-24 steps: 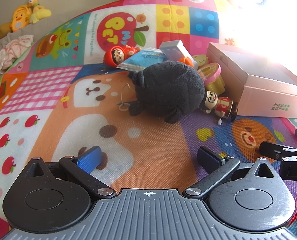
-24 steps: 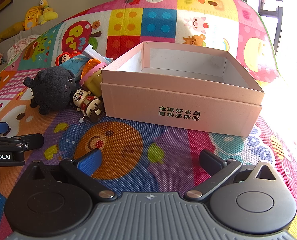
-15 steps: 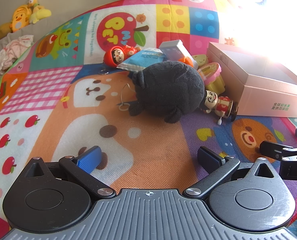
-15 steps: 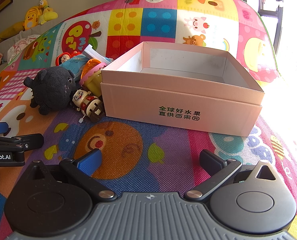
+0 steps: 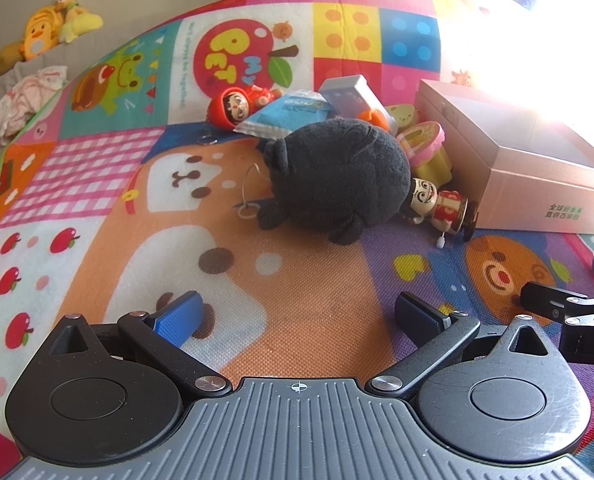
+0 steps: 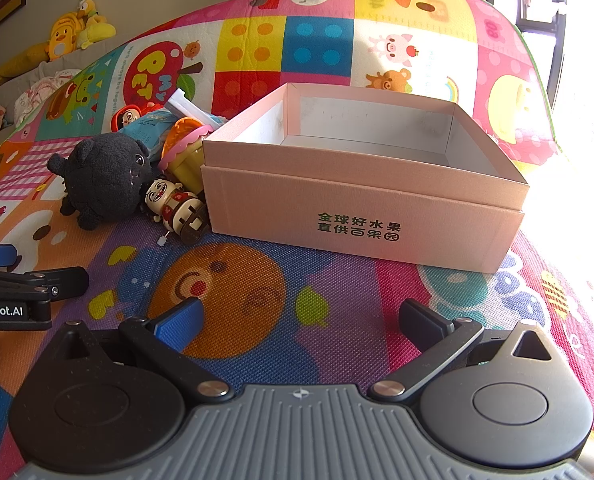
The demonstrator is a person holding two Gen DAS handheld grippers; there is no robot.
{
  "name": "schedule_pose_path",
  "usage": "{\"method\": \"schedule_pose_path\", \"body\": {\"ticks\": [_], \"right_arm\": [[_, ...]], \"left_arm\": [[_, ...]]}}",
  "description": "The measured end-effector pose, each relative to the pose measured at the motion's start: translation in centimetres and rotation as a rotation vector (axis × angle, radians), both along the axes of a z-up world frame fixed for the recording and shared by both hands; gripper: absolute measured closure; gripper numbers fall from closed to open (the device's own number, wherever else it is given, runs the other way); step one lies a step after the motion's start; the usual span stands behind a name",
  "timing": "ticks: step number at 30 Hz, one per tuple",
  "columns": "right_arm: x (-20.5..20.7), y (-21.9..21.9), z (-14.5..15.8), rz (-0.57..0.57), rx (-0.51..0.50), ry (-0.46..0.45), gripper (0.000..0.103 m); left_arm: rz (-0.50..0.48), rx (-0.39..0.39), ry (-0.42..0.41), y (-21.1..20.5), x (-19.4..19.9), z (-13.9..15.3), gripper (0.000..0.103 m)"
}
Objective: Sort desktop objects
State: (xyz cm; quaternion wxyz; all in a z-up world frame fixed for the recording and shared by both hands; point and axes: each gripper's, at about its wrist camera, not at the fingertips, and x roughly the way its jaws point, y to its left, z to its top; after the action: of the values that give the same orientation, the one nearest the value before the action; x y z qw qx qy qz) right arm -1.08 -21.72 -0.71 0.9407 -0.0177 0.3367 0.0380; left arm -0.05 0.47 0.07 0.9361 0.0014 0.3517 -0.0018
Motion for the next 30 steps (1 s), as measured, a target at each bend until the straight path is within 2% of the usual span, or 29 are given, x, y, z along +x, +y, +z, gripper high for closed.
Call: {"method": "schedule_pose_path", "body": {"ticks": [11,14,26,27,30], "right_arm": [[0.0,0.0,0.0,0.009,-0.003,0.015,0.000],[0.4,-0.2,0.5,0.066,-0.009,0.060,0.000],[-1.1,-1.7,1.3,0.245,-0.006,0.130,0.000],[-1.2,-2.4,1.9,0.213,-0.006,0.096,0.000],[-1.7,-4.6,4.9,0.058,-0.046,-0.149,0.000]], "left_arm": [[-0.008,0.002,0.014,-0.2,0.3,0.1,0.000],[-0.009,0.002,0.014,-0.2,0.3,0.1,0.000],[-0.022,-0.006,0.012,-0.1,0.2,0.3,0.000],[-0.023,-0.010,0.010,-0.1,0.2,0.3,0.000],[-0.020,-0.029,0.005,0.2,0.2,0.5,0.000]]}}
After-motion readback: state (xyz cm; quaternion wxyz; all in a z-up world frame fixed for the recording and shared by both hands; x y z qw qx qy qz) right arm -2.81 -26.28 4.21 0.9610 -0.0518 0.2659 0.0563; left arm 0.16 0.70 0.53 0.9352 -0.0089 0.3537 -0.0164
